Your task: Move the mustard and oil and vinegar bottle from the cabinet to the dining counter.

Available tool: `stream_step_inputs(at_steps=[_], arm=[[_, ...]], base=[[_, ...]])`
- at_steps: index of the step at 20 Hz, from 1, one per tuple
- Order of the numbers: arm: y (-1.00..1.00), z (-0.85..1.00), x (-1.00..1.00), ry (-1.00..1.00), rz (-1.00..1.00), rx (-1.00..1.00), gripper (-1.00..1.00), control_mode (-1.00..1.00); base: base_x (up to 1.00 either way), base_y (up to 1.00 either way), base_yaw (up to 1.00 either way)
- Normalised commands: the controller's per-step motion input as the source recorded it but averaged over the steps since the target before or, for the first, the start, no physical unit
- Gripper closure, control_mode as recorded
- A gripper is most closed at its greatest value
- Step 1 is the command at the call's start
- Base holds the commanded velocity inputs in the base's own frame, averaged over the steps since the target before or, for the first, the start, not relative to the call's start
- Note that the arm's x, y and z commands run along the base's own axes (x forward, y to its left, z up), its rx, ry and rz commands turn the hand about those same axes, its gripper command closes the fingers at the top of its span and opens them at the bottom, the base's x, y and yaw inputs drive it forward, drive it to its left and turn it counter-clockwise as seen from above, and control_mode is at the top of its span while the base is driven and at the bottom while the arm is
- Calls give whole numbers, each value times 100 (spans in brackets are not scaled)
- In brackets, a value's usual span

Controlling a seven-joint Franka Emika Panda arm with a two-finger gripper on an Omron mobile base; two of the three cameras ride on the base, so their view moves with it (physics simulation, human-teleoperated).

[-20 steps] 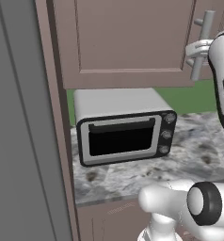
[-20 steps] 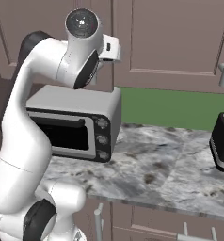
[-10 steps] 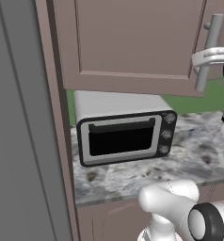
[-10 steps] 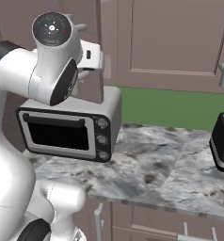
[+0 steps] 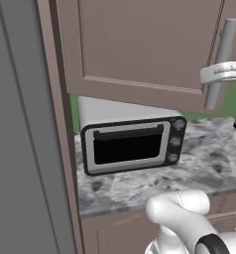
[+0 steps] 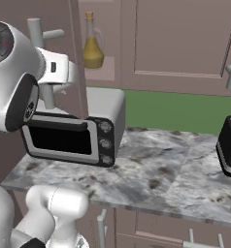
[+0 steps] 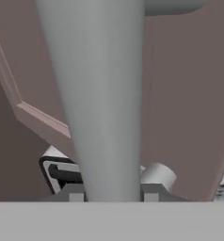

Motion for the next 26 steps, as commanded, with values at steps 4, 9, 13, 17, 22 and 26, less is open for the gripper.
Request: stream_step_inputs(at_steps=[4,9,13,17,22,26], arm=[[50,1,-73,-1,-2,0,100,-100],[54,0,-67,-4,-1,0,100,-100],[59,0,-51,-6,0,0,-100,-100],[20,0,-48,0,0,0,-100,-100],[-8,6,-59,0,0,0,-100,-100],[-18,15,-57,0,-3,3,-100,-100]], base=[[0,0,0],[0,0,0],[0,0,0],[0,0,0],[0,0,0],[0,0,0]])
